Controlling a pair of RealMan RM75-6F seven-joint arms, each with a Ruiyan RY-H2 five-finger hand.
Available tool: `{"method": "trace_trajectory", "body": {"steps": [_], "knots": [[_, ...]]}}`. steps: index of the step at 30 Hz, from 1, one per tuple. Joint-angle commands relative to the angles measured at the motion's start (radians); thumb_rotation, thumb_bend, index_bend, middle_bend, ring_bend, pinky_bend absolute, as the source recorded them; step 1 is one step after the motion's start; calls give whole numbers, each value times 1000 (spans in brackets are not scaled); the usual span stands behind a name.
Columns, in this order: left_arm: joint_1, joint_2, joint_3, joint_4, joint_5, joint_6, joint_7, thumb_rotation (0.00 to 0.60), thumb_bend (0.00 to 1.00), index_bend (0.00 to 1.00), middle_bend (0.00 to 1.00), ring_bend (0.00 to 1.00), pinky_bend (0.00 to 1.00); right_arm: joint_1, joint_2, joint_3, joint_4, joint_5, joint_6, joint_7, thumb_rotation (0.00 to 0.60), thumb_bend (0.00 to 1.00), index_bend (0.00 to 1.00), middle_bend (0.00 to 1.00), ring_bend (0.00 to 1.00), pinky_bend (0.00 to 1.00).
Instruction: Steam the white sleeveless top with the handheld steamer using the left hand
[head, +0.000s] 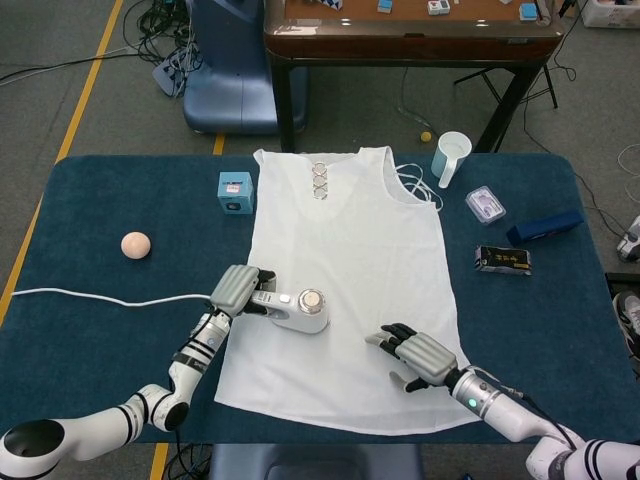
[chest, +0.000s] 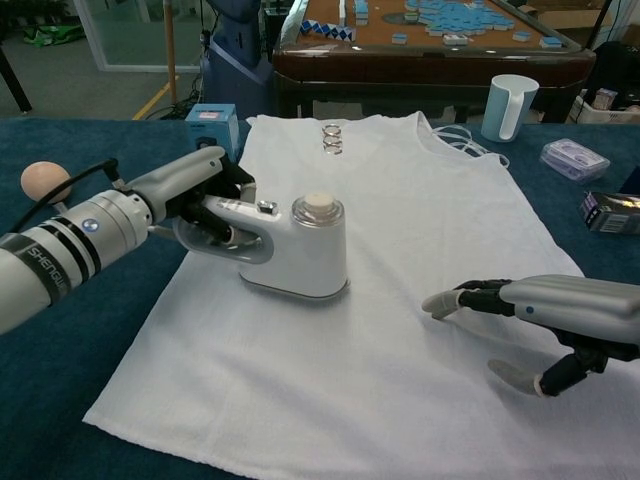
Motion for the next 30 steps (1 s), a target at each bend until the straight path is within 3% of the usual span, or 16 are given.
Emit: {"method": "trace_trajectory", "body": {"steps": [1,17,30], "knots": [[-4,-4,-2,1,-2,-1,-3,600,250,892,805,680,645,1,-3,-5,2,5,0,-4,569,735,0,129,5,20],[22,-63,76,117,89,83,-89,600,250,893,805,680,645,1,5,-29,-19,28,10,-38,595,749,0,129,4,20],[-29,-161,63,350,124,110,-208,600,249,892,804,678,646,-6,8,-38,-34,49,15,-65,597,755,0,129,5,20]]}}
